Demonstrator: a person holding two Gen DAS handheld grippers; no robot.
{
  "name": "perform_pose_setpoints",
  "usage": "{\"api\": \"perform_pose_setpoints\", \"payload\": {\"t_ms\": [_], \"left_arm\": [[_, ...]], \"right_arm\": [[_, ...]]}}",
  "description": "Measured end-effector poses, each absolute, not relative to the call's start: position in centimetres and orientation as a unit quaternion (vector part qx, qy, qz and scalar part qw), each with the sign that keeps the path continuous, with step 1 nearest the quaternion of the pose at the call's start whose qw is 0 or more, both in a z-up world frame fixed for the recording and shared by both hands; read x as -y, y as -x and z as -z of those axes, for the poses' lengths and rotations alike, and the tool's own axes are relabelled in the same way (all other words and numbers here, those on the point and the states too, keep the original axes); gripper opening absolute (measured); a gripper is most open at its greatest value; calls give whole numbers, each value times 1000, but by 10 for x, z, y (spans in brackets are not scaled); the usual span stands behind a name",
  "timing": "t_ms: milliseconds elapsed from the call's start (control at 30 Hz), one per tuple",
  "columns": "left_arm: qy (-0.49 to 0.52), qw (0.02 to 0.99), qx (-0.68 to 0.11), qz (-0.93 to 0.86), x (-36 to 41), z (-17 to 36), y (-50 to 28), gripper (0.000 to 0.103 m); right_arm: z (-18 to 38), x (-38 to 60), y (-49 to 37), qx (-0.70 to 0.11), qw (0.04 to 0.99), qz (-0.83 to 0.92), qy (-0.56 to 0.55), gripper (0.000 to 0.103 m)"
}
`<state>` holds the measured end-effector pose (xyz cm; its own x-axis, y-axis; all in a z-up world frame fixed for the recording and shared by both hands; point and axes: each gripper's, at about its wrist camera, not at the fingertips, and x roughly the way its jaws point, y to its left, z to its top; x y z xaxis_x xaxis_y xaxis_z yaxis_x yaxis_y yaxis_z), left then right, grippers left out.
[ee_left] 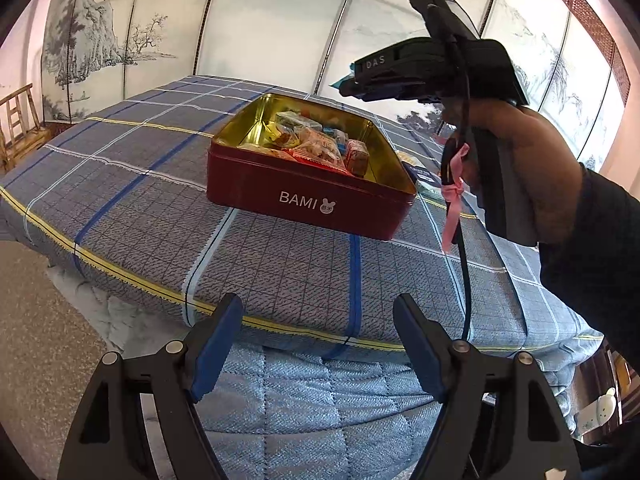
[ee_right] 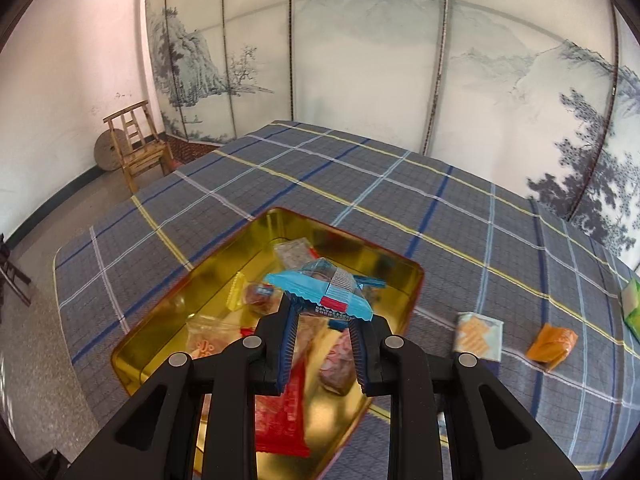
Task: Organize snacks
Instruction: 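Lift the teal candy and carry it over the tin, then open the right gripper to drop the candy into the tin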
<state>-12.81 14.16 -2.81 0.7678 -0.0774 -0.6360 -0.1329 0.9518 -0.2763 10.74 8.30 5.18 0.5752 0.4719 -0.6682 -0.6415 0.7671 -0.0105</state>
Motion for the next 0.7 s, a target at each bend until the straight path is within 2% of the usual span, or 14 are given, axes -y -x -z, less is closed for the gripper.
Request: {"api": "perform_pose_setpoints", "payload": {"t_ms": [233,567,700], "left_arm": [[156,926,-344,-25,-147,30,133,74],[147,923,-354,-39,-147,29,135,74],[132,925,-355,-35,-138,25,134,74]], "right_arm": [[-46,-131,-113,-350,857,-342,161,26],[-37,-157,-133,-390,826,-381,142,27],[-40,-149,-130,-381,816,-416,130,43]]}}
